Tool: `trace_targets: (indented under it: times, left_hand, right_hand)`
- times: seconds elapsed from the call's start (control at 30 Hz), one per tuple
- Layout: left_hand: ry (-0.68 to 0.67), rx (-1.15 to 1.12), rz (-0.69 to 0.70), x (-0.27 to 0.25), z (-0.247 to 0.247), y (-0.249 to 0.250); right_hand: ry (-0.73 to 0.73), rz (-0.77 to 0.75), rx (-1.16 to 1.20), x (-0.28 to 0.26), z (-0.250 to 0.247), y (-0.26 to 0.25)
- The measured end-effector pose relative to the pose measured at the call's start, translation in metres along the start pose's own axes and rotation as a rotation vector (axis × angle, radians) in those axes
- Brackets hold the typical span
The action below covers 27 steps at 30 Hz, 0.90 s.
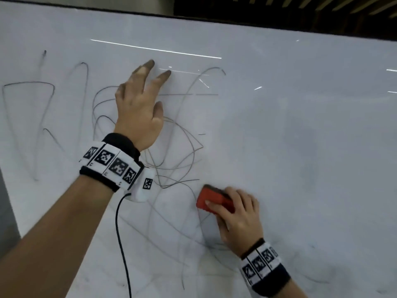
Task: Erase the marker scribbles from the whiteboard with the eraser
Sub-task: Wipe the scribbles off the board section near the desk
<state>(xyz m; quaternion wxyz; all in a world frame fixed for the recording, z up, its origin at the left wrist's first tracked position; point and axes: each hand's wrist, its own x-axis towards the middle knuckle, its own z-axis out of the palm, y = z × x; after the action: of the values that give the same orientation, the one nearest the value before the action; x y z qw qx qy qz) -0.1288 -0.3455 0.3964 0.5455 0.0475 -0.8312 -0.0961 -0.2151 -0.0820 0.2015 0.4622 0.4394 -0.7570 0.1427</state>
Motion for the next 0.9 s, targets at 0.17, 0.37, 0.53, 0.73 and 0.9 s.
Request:
trace_targets:
  times: [0.17, 0.37, 0.53, 0.73, 0.9]
  left_hand:
    - [0.022, 0.020, 0.000, 0.000, 0.007, 0.007]
    - [0.040, -0.018, -0.038, -0.004, 0.014, 0.014]
    - [0.077, -0.010, -0.037, -0.008, 0.022, 0.015]
    - [0.072, 0.010, -0.055, -0.012, 0.029, 0.017]
    - [0.018, 0.020, -0.088, -0.025, 0.043, 0.032]
  right_hand:
    - [-0.004, -0.040, -0.003, 0.037, -0.023, 0.007]
    - [0.320, 0.249, 0.041, 0.194, -0.096, 0.026]
    - [0.348, 0.152, -0.042, 0.240, -0.097, 0.015]
    - [0.309, 0.197, 0.056, 0.113, -0.051, 0.015]
    - [-0.098, -0.122, 0.044, -0.001, 0.000, -0.004]
